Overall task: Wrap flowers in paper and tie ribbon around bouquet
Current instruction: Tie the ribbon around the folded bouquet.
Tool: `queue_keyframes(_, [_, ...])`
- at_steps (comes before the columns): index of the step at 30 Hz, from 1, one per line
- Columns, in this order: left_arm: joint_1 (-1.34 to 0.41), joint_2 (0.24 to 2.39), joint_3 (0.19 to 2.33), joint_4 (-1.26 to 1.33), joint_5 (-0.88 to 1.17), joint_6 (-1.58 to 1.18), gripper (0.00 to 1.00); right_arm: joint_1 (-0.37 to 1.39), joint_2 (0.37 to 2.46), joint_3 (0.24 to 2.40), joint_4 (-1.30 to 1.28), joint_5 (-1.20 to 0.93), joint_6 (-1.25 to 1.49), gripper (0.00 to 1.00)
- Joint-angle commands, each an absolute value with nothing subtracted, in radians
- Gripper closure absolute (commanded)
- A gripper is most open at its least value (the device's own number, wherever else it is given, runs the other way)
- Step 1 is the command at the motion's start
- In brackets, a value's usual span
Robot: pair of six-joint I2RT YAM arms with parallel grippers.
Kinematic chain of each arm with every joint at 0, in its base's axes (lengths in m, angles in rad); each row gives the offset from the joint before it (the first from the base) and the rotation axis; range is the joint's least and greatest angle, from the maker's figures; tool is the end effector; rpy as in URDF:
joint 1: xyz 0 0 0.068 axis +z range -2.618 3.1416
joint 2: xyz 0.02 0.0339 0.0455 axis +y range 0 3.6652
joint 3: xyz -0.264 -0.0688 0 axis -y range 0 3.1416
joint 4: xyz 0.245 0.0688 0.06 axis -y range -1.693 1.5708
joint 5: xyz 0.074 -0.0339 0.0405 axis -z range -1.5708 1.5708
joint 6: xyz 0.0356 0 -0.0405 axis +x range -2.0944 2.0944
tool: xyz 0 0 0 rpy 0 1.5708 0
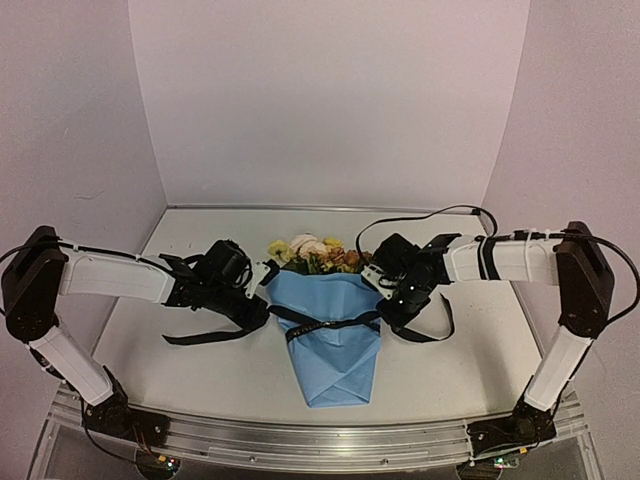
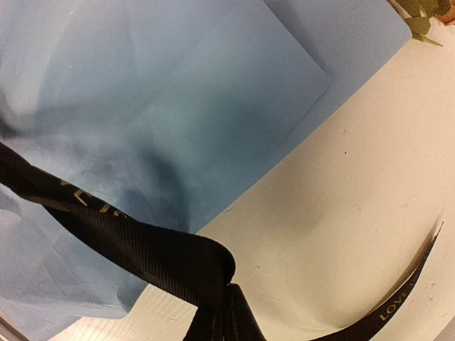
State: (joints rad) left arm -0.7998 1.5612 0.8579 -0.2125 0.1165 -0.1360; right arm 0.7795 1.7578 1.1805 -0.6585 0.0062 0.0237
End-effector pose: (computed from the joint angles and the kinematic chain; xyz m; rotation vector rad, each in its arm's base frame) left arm 0.2129 -0.2250 0.1781 0.8814 2.4020 -0.5251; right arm 0.2442 0.2411 0.1860 -1.0411 2.6266 0.1787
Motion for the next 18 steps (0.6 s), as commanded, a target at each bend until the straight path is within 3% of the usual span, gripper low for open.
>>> queue_keyframes(1, [-0.801, 1.584, 0.914, -0.278, 0.176, -0.414, 1.00, 0.764, 1.825, 1.258, -0.772, -0.003, 0.161, 1.00])
queue_keyframes(7, [-0.700, 1.523, 0.807, -0.304, 0.134, -0.727, 1.00, 0.644, 1.799, 1.177, -0.759, -0.035, 0.405, 1.00])
queue_keyframes(14, [-0.107, 1.324, 0.511, -0.094, 0.456, -1.036, 1.00, 0.473, 1.640, 0.854, -0.543, -0.081, 0.671, 1.00])
queue_keyframes(18, [0.028, 1.366, 0.536, -0.100, 0.450, -1.033, 1.00, 0.464, 1.541, 0.722, -0.472, -0.068, 0.734, 1.00])
